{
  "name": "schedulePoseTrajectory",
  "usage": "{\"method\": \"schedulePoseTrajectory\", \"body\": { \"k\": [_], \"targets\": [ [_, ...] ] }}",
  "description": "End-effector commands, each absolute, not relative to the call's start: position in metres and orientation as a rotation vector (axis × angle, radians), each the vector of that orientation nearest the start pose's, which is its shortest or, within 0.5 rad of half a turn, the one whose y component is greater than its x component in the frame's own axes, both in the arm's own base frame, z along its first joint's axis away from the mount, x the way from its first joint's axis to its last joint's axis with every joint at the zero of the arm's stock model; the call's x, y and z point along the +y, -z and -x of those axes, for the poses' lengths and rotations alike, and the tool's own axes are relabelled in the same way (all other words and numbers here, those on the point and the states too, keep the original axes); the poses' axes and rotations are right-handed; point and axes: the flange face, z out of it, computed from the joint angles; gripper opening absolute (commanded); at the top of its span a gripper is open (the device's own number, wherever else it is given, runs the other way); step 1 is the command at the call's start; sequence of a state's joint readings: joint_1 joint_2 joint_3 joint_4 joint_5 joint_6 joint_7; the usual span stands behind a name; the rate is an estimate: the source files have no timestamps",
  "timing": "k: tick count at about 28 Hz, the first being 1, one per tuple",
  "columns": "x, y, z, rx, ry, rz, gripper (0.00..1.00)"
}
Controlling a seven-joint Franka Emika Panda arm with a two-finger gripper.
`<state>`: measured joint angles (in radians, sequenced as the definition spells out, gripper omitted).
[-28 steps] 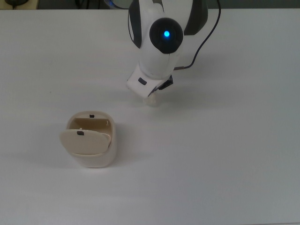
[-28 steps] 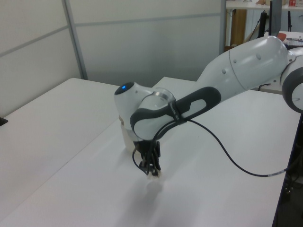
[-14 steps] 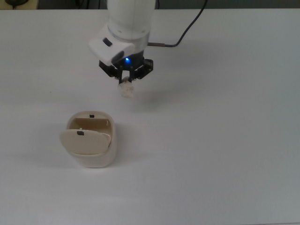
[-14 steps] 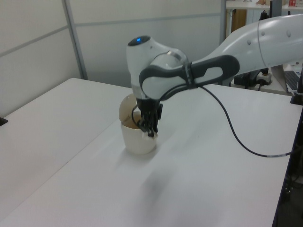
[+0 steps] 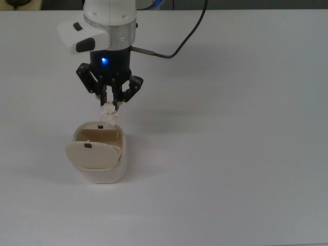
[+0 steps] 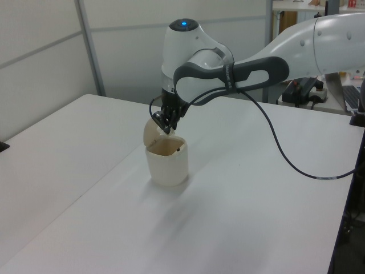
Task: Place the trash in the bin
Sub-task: 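Lift the paper ball and carry it over the open cream bin, then open the gripper to drop the paper ball into the bin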
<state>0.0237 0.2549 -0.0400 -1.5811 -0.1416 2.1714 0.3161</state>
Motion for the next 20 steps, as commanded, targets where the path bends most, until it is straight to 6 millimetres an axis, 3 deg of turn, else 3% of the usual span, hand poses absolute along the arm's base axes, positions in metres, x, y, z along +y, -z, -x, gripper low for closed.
{"method": "schedulePoseTrajectory", "body": {
  "k": [1,10,11,13,14,16,20],
  "targets": [
    [-0.018,-0.524,-0.677,0.485,0.648,3.166,0.28],
    [-0.028,-0.53,-0.68,0.486,0.684,3.187,0.29],
    [-0.028,-0.531,-0.682,0.488,0.692,3.186,0.32],
    [-0.028,-0.531,-0.682,0.488,0.692,3.186,0.46],
    [-0.029,-0.531,-0.682,0.491,0.692,3.186,0.59],
    [-0.031,-0.532,-0.682,0.498,0.69,3.188,1.0],
    [-0.03,-0.534,-0.681,0.489,0.694,3.196,1.0]
  ]
}}
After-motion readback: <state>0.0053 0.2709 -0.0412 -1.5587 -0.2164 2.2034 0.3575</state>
